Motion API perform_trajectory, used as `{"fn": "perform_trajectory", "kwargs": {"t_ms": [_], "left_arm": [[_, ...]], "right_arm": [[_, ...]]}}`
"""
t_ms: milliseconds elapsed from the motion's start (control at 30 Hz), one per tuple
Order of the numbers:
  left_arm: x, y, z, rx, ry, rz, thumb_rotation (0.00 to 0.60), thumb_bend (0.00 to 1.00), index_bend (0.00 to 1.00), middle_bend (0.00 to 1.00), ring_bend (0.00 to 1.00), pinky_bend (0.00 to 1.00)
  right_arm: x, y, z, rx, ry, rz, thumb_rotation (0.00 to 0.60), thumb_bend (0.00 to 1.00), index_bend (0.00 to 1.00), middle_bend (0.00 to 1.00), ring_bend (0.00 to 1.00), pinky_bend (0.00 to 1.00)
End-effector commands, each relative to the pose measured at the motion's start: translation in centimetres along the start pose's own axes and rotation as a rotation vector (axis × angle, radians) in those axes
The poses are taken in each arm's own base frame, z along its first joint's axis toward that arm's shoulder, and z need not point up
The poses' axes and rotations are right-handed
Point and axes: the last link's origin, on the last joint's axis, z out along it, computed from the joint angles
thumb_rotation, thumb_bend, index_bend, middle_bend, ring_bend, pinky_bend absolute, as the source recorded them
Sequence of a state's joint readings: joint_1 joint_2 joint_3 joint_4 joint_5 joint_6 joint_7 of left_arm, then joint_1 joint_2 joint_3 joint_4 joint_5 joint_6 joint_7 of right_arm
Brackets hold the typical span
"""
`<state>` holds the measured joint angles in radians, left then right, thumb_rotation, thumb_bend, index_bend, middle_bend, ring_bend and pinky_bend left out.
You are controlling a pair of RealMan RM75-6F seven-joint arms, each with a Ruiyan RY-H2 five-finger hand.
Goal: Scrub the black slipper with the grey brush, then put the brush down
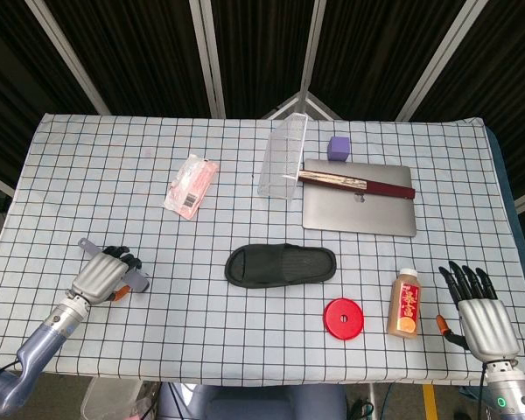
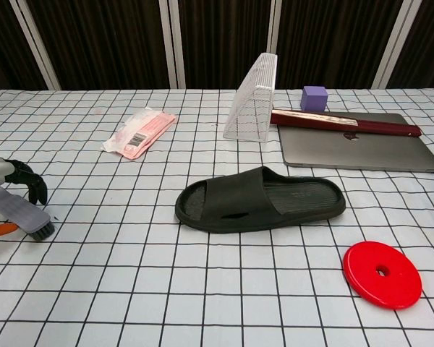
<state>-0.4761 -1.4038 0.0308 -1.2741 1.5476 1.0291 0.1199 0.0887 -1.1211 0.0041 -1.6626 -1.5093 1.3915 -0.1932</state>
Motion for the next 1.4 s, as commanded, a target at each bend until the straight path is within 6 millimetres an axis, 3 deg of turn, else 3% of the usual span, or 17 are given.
{"fn": "perform_trajectory", "kwargs": {"t_ms": [33,733,1000,1400], "left_arm": [[-0.1,-0.1,-0.1,0.003,-0.006,-0.004,0.6,0.39,0.35,0.39,0.27,0.29],[-0.1,-0.5,-0.4,0.02,-0.009,0.003,0.6,0.44,0.4,0.44,0.31,0.33],[-0.3,-0.7,-0.1,0.029,-0.007,-0.003,0.6,0.46,0.48,0.51,0.37,0.38],[0.4,-1.1,0.1,0.047,0.017,-0.046,0.6,0.6,0.61,0.62,0.46,0.44]], "right_arm": [[0.0,0.0,0.0,-0.003,0.003,0.0,0.523,0.44,0.0,0.0,0.0,0.0],[-0.1,-0.1,0.0,-0.001,0.001,-0.003,0.523,0.44,0.0,0.0,0.0,0.0],[-0.2,-0.2,0.1,0.0,-0.007,-0.005,0.523,0.44,0.0,0.0,0.0,0.0],[-0.2,-0.3,0.1,0.004,-0.012,0.0,0.523,0.44,0.0,0.0,0.0,0.0]]}}
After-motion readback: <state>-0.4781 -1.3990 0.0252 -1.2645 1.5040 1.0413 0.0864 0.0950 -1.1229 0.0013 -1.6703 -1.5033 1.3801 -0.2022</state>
